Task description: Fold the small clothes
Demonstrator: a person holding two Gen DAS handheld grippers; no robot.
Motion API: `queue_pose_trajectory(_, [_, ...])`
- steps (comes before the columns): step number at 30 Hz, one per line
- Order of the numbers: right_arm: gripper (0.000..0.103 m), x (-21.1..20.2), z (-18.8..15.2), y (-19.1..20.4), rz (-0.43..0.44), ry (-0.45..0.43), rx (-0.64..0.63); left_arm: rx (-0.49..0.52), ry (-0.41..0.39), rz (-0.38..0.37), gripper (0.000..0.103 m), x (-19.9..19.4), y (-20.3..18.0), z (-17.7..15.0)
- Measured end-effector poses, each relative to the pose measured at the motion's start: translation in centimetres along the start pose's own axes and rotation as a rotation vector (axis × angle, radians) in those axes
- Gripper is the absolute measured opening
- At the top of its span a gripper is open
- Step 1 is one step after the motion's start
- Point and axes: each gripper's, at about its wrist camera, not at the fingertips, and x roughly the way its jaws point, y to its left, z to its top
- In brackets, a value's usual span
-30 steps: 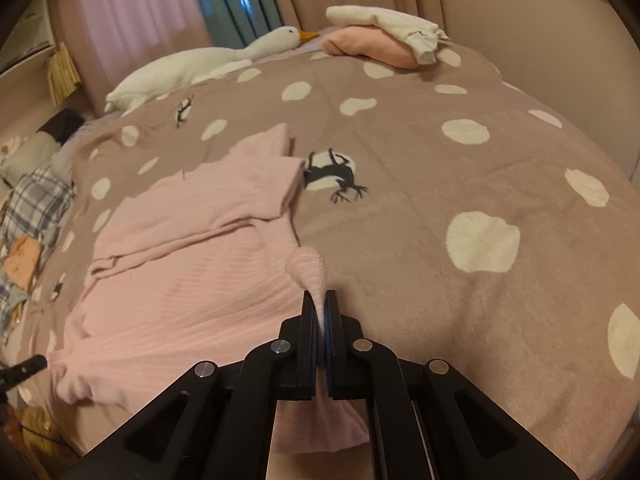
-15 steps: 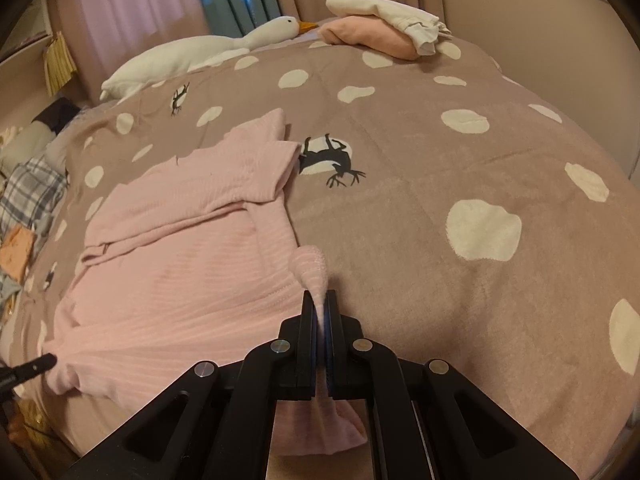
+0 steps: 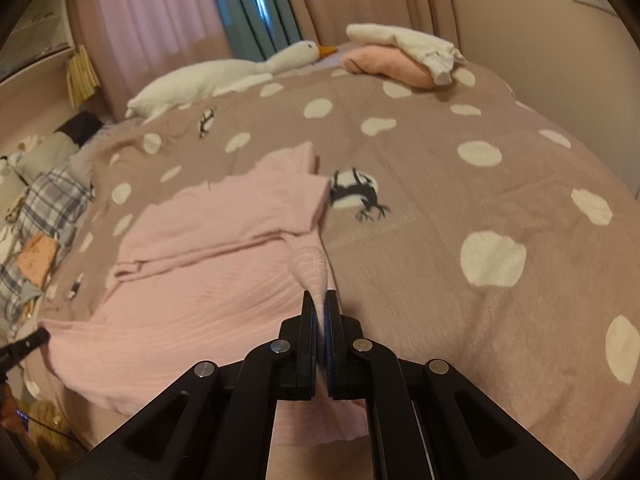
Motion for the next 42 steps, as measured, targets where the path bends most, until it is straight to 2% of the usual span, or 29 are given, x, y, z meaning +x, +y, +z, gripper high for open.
queue_pose_trajectory(6, [0.004,-1.8,1.8,0.5,0.02,-0.056,-0.002,-0.003,-0.038,-0.026,0.006,-0.5,-0.8,2.8])
queue_pose_trajectory(13, [0.004,-3.4,5.4,1.1,0.031,-0.125,-0.011,-0.017,-0.113,-0.043,0.006,-1.2,-1.5,7.0])
queue_pose_trajectory(21, [0.004,-2.1,9.4,2.6,0.026,-0.164,-0.042,-0.048,-0.163,-0.052,0.006,0.6,-1.1,12.5])
queue_pose_trajectory(26, [0.004,0.3,12.4,3.4,0.026,-0.176,-0.057,-0.072,-0.163,-0.039,0.006,3.9,-0.9,16.0])
queue_pose_trajectory(33, [0.004,5.9,16.0,3.6,0.005,-0.136,-0.068,-0.099,-0.128,-0.01,0.006,9.4,-0.1,19.7])
queue_pose_trajectory(37, [0.004,10.9,17.3,3.4,0.001,-0.059,-0.065,-0.123,-0.072,0.021,0.006,13.7,1.0,21.0])
queue_pose_trajectory(42, [0.004,16.5,17.5,3.4,-0.054,0.024,-0.08,-0.141,0.012,0.05,0.006,18.5,2.2,21.3])
